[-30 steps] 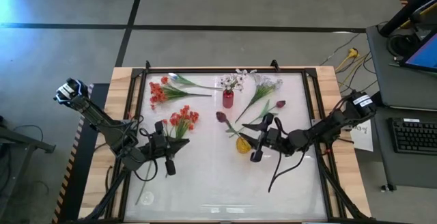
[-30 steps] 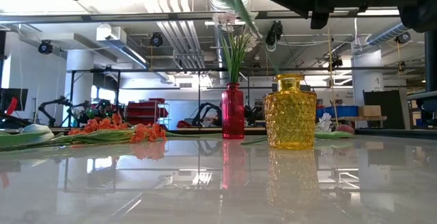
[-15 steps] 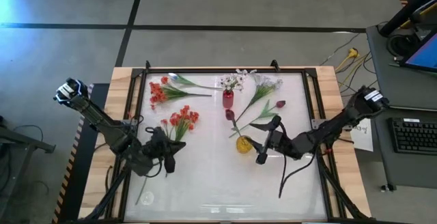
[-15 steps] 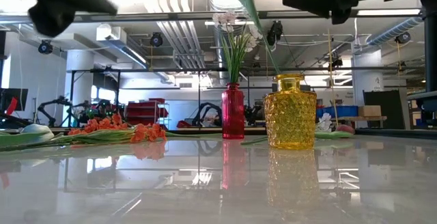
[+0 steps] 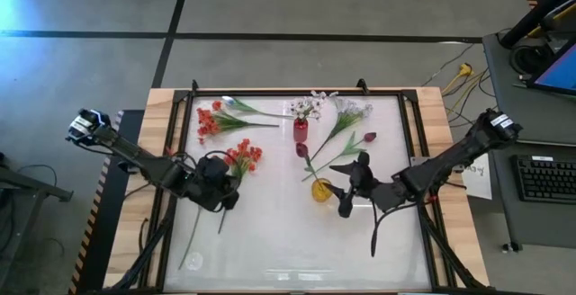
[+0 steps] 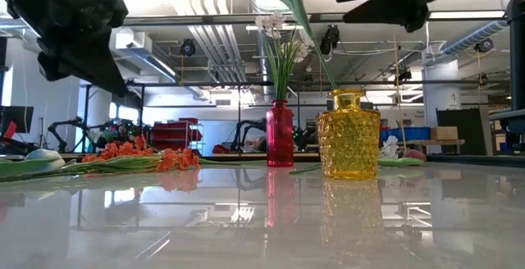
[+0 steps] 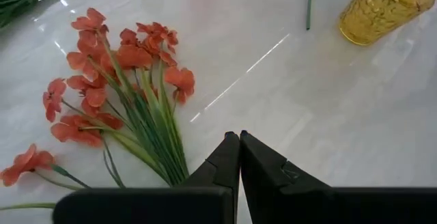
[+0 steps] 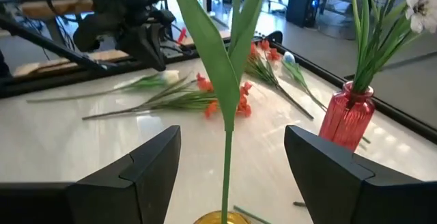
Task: Sort flowers into vase by color
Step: Put the bottom orange flower into the yellow vase
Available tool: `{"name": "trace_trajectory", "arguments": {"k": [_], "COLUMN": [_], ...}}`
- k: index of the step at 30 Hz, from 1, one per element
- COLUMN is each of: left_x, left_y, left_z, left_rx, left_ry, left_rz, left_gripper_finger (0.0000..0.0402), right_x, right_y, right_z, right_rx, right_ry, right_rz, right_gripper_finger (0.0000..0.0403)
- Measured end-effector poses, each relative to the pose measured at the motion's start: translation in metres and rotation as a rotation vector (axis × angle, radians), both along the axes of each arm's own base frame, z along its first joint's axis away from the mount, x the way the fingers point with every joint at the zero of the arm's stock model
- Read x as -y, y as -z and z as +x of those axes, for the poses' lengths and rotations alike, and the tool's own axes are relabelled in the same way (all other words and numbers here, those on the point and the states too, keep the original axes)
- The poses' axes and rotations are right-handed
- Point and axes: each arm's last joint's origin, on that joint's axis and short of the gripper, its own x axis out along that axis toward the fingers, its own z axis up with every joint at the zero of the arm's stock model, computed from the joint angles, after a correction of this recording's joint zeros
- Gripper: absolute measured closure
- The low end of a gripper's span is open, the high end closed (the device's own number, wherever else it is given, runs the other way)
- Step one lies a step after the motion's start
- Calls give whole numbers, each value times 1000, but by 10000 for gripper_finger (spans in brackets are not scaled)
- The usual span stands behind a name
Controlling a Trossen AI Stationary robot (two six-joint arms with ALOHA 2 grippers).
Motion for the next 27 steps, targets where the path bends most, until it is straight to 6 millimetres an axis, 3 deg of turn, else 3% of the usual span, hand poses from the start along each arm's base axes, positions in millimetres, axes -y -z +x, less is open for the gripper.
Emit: {"name": "trace_trajectory", "arguments": {"k": [7, 13, 17, 20, 27], "left_x": [1, 8, 10, 14, 8], "left_y": [4, 18, 21, 19, 33], "left_z": [2, 12, 16, 23, 28], "left_rx": [16, -150, -326, -364, -417], "left_ry": [-78, -78, -105, -115, -201], "left_rz": [-58, -167, -202, -205, -204], "left_gripper_finger": [376, 301, 243, 204, 171], "right_x": [-2, -4, -4, -4, -4], "right_y": [-18, -20, -20, -19, -19], "right_z": [3, 3, 3, 2, 2], "right_rx": [-94, -134, -148, -161, -164], "right_ry": [-17, -88, -99, -99, -112], "right_rz": [-40, -21, -22, -28, -22], "right_gripper_finger": [148, 149, 147, 143, 145]}}
